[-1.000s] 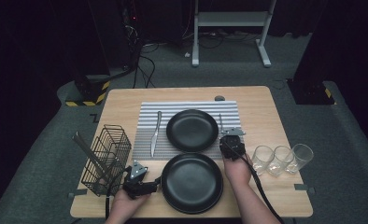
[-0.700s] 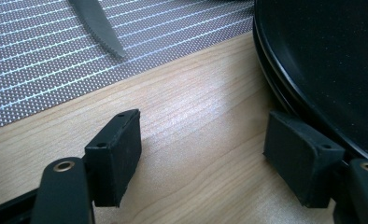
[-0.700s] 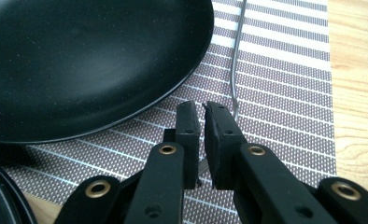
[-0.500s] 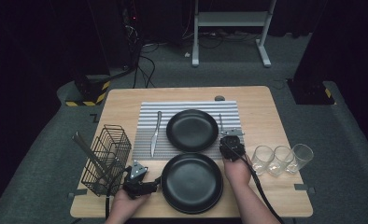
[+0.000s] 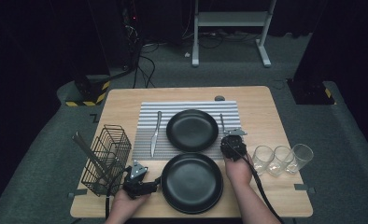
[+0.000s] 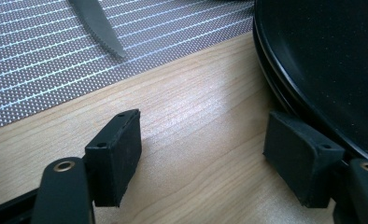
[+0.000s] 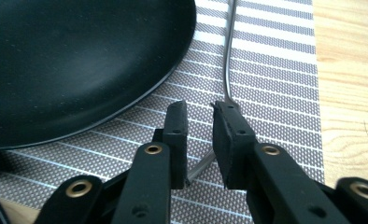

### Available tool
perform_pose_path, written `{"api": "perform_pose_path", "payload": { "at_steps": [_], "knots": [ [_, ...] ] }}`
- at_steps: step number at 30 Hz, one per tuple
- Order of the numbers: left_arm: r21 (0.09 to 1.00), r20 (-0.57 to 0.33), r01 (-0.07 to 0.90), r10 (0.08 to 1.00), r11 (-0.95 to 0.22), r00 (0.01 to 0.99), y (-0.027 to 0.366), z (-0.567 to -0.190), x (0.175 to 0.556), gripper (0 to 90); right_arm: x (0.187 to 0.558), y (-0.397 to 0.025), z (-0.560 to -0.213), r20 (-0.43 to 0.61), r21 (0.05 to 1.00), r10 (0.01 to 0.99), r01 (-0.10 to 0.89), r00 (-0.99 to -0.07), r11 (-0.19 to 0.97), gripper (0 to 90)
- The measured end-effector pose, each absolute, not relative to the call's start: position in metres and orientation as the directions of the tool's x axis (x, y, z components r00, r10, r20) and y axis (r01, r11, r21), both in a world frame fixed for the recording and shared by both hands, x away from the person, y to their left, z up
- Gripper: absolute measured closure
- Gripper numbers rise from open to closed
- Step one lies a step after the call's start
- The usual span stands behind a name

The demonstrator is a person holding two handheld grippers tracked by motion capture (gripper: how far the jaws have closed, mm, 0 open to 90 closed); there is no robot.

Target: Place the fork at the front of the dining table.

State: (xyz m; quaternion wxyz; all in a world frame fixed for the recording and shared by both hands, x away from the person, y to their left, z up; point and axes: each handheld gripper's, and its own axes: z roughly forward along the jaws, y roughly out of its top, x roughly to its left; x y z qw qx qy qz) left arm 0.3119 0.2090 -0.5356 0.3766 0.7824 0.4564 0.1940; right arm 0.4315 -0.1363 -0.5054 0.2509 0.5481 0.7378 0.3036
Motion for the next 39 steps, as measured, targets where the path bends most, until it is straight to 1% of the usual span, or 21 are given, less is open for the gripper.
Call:
{"api": "perform_pose_path", "payload": {
  "at_steps": [7,10,17,24,39],
  "knots": [
    [0.766,-0.04,0.568,0.86,-0.3,0.508,0.209,-0.5356,0.3119,27.9,0.4323,-0.1417,-0.5114,-0.023,0.714,0.968,0.674,-0.25,0.191,70.2],
    [0.766,-0.04,0.568,0.86,-0.3,0.508,0.209,-0.5356,0.3119,27.9,0.4312,-0.1412,-0.5121,-0.019,0.715,0.971,0.676,-0.238,0.18,66.7],
    [0.767,-0.039,0.567,0.86,-0.3,0.509,0.209,-0.5356,0.3119,27.9,0.4313,-0.1417,-0.5129,-0.03,0.705,0.978,0.689,-0.208,0.169,61.6],
    [0.766,-0.04,0.568,0.86,-0.3,0.508,0.209,-0.5356,0.3119,27.9,0.4317,-0.1427,-0.5133,-0.017,0.703,0.979,0.694,-0.204,0.157,59.5],
    [0.766,-0.04,0.568,0.86,-0.3,0.508,0.209,-0.5356,0.3119,27.9,0.4308,-0.1378,-0.5138,0.021,0.707,0.974,0.692,-0.224,0.144,58.9]
  ]
}}
